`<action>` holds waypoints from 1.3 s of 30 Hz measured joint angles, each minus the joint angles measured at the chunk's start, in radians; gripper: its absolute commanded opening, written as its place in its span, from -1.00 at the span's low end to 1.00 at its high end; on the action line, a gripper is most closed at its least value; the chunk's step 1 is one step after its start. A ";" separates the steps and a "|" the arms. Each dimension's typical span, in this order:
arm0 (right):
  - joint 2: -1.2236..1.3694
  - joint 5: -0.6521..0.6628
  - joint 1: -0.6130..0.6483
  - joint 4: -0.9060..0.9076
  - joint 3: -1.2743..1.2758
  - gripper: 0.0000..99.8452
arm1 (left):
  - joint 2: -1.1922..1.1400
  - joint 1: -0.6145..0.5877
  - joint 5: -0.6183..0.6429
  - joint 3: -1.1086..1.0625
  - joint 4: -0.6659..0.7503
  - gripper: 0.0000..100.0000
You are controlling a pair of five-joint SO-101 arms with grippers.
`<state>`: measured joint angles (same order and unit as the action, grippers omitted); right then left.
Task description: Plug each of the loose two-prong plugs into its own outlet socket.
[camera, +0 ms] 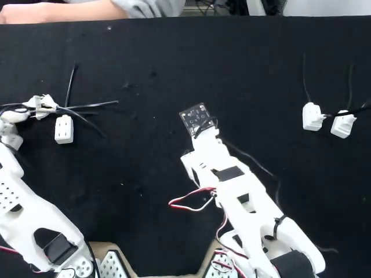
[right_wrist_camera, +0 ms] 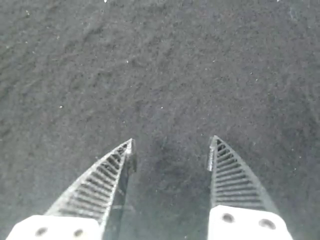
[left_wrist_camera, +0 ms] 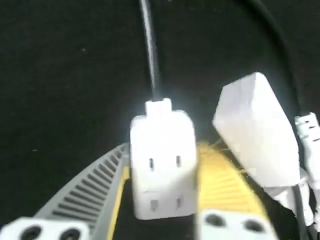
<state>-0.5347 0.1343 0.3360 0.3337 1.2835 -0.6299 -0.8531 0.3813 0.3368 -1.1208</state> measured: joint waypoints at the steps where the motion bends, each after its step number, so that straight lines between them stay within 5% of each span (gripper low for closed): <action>1: 0.000 0.000 0.000 0.000 0.000 -0.56 | 0.000 -0.005 -0.003 0.008 -0.014 -0.88; 19: 0.000 0.000 0.000 0.000 0.000 -0.56 | 0.018 -0.173 -0.038 0.442 -0.600 -0.94; 30: 0.000 0.000 0.000 0.000 0.000 -0.56 | 0.040 -0.178 -0.071 0.402 -0.629 -0.94; 39: 0.000 0.000 0.000 0.000 0.000 -0.56 | 0.377 -0.064 -0.112 0.106 -0.629 -0.94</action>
<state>-0.5347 0.1343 0.3360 0.3337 1.2835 -0.2524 -0.9175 0.2693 0.4427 -1.7499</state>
